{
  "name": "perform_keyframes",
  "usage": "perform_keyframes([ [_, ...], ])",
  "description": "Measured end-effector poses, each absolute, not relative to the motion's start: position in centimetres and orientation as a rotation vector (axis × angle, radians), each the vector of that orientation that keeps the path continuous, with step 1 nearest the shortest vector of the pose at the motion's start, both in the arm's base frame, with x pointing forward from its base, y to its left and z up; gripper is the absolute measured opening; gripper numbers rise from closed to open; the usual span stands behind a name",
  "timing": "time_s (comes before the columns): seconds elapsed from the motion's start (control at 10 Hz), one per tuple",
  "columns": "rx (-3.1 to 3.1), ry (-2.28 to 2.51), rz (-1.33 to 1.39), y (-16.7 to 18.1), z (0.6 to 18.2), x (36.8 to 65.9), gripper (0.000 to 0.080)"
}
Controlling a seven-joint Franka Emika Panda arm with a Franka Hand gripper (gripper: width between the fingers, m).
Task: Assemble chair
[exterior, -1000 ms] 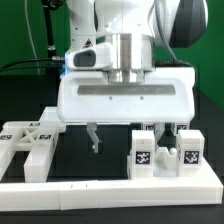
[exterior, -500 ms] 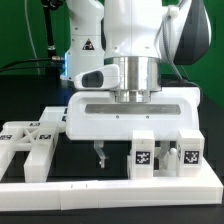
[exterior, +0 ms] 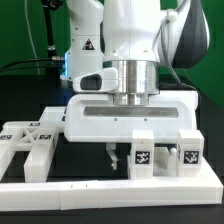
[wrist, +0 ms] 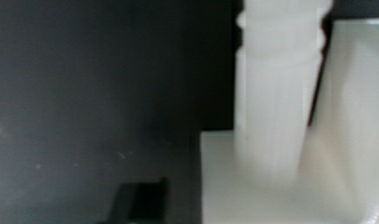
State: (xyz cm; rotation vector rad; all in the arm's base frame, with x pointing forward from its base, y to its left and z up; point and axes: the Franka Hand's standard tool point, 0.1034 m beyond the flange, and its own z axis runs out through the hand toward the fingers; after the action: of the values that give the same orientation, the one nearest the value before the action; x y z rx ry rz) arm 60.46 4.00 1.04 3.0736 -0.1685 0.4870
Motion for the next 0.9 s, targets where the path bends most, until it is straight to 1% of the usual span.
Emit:
perform_keyframes([
  [0.1, 3.073, -0.169, 0.487, 3.95, 1.04, 60.46, 0.0110],
  [0.2, 3.073, -0.163, 0.485, 3.96, 1.04, 60.38, 0.0035],
  [0.9, 3.073, -0.163, 0.485, 3.96, 1.04, 60.37, 0.0035],
])
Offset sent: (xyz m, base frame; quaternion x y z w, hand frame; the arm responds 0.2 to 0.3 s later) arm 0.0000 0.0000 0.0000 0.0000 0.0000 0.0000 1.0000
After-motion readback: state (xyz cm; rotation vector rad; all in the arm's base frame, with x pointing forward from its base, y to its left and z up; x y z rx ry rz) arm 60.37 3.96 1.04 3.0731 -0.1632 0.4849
